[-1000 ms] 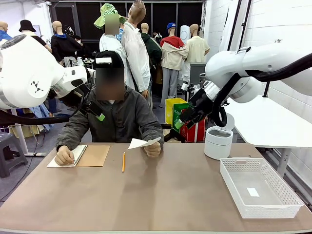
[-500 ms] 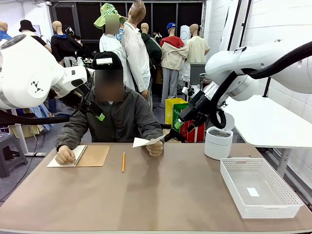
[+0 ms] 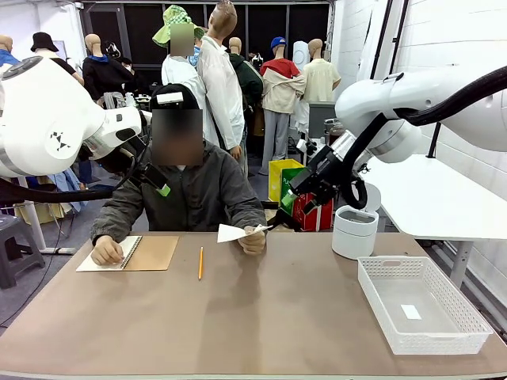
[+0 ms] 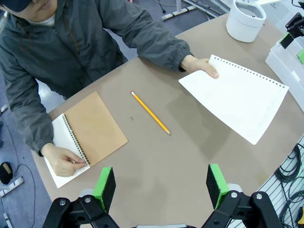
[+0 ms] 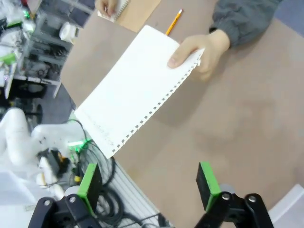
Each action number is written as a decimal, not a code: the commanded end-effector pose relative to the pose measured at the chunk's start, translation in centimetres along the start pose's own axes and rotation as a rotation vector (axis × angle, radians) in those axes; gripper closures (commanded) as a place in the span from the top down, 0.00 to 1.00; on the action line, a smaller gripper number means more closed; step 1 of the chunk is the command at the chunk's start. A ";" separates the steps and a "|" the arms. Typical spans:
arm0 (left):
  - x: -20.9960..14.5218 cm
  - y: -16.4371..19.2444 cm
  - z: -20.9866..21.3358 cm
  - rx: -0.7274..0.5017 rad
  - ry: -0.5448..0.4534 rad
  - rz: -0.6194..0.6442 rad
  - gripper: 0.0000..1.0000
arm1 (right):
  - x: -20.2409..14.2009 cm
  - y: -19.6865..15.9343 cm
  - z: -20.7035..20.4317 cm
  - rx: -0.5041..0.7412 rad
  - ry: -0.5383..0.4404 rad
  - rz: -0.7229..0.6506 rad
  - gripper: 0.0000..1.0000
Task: Sort the paper based on its condition.
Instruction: If a person hands you a paper, place it in the Organizing basket , and if it's crumpled, put it in the Trash can.
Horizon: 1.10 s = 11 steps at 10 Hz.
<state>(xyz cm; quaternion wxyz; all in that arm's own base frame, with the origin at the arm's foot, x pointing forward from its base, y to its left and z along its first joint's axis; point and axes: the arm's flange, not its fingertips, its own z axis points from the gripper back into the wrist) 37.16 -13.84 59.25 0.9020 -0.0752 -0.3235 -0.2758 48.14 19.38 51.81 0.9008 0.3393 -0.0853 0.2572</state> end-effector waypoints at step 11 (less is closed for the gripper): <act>0.1 0.1 0.1 -0.001 -0.003 0.002 1.00 | -0.6 -7.4 -5.0 0.454 0.043 -0.568 1.00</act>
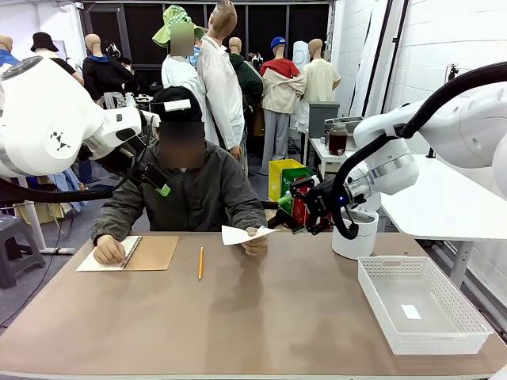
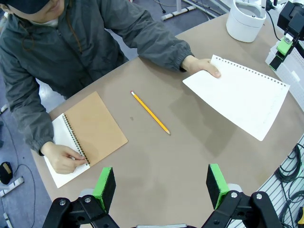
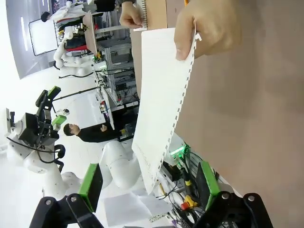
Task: Sort the paper based on its condition.
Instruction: If a person hands you a paper, place it in the Organizing basket , and if it's crumpled, put it in the Trash can.
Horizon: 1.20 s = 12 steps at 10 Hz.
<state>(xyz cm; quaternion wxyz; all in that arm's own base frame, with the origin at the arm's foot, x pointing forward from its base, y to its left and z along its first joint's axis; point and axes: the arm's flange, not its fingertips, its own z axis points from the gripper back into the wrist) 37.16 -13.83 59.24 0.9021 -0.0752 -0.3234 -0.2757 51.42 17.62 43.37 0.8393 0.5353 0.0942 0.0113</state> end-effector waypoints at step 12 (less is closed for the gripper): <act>0.1 0.1 0.1 -0.001 -0.003 0.002 1.00 | 2.9 -4.3 -3.7 0.205 0.208 -0.443 1.00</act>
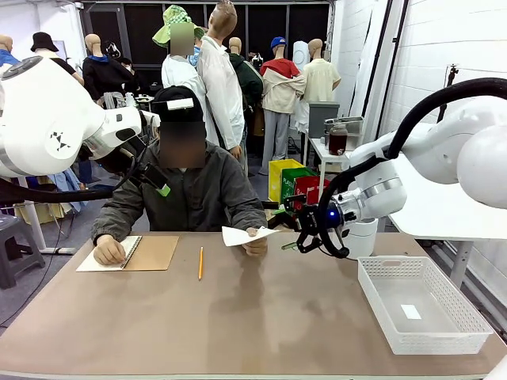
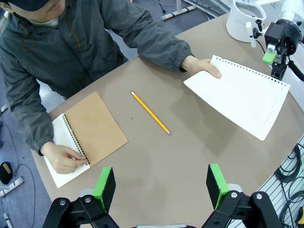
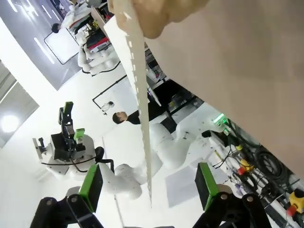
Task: Sort the paper based on its condition.
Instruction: If a person hands you a paper, place it in the Organizing basket , and if it's crumpled, put it in the Trash can.
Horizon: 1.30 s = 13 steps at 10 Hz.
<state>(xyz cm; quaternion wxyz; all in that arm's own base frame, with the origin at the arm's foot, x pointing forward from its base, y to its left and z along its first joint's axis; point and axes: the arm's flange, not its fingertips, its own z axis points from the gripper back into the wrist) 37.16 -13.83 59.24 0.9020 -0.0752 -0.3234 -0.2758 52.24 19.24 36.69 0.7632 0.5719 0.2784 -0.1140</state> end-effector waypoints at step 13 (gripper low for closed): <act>0.1 0.1 0.1 -0.001 -0.003 0.002 1.00 | 1.4 0.8 0.2 0.068 0.022 -0.086 0.09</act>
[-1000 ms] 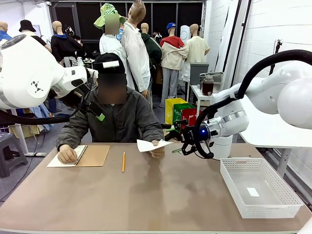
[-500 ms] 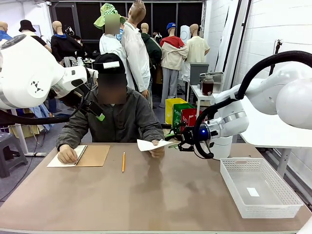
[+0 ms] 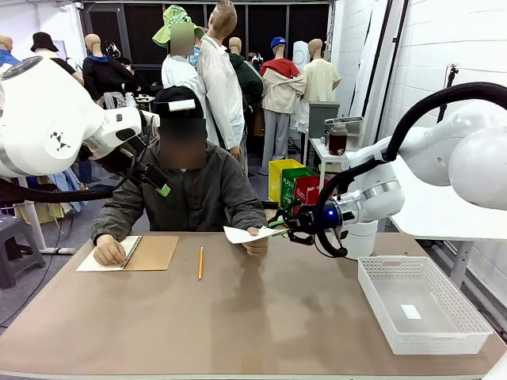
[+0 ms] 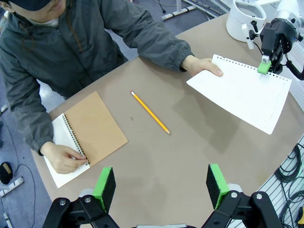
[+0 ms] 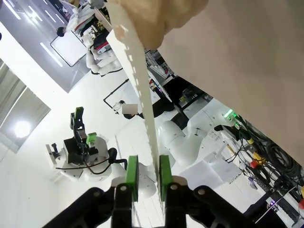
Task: Sort the paper based on its condition.
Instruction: If a person hands you a paper, place it in the Organizing basket , and if it's crumpled, put it in the Trash can.
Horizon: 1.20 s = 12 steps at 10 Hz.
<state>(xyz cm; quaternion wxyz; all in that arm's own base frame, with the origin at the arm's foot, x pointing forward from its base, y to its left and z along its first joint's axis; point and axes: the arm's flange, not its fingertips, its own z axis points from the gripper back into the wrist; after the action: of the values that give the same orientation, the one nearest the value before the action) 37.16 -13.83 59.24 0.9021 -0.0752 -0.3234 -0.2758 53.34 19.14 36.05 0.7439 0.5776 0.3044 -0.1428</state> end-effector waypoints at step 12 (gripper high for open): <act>0.1 0.1 0.1 -0.001 -0.003 0.002 1.00 | -9.2 5.0 7.8 -0.365 -0.292 0.552 0.00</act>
<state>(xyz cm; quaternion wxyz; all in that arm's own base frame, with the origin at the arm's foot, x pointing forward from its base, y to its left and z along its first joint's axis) 37.17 -13.82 59.24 0.9021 -0.0752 -0.3234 -0.2757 53.10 12.47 46.71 0.8426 0.5237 0.1237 0.0194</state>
